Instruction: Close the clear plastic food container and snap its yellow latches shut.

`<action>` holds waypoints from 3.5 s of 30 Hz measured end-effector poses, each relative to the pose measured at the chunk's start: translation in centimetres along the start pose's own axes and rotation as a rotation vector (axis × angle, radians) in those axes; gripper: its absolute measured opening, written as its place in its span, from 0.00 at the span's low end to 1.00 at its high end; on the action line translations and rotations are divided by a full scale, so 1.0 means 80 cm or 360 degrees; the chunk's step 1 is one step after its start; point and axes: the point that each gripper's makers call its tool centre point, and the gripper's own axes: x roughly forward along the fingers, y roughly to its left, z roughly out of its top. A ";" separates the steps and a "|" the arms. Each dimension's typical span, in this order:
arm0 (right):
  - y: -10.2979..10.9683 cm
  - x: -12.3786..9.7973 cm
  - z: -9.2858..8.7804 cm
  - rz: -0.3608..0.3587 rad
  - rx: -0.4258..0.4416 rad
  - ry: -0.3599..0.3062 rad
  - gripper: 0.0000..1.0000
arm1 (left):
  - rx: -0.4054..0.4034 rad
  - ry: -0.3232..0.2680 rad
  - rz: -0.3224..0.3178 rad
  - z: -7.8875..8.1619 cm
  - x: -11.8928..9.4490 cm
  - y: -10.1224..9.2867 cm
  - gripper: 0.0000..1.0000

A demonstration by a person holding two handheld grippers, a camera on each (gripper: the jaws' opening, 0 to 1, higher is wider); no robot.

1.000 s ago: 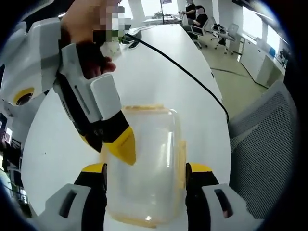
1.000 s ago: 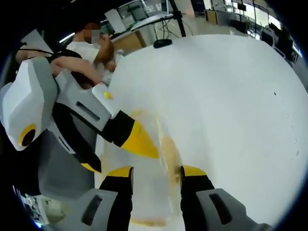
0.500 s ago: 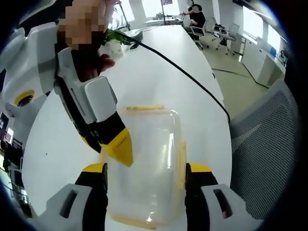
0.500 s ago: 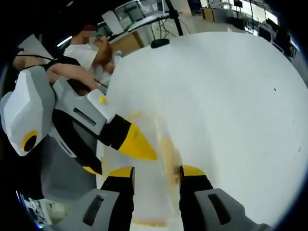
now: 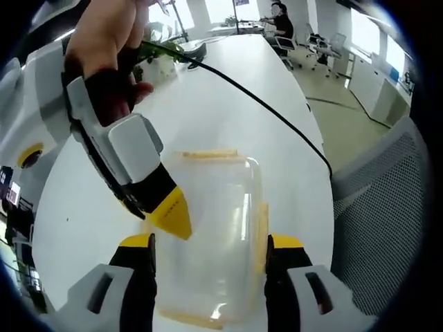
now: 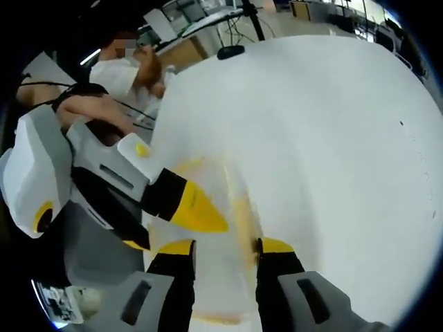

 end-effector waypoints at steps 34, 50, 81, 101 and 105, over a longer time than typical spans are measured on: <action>0.009 -0.004 -0.002 -0.0102 -0.0109 -0.0056 0.34 | 0.0177 0.0013 -0.0002 0.001 -0.005 -0.012 0.57; 0.015 -0.015 -0.008 -0.0234 -0.0217 -0.0179 0.41 | -0.0150 -0.0043 -0.0123 0.006 -0.017 -0.011 0.76; 0.053 -0.014 -0.038 -0.0270 -0.0492 -0.0100 0.93 | -0.0122 -0.0009 -0.0292 -0.015 -0.032 -0.005 0.99; 0.037 0.000 -0.062 -0.0402 -0.0534 0.0052 0.85 | -0.0052 0.0186 -0.0398 -0.052 -0.017 0.003 0.95; 0.032 0.003 -0.062 -0.0416 -0.0514 0.0054 0.81 | -0.0038 0.0232 -0.0394 -0.057 -0.014 0.002 0.94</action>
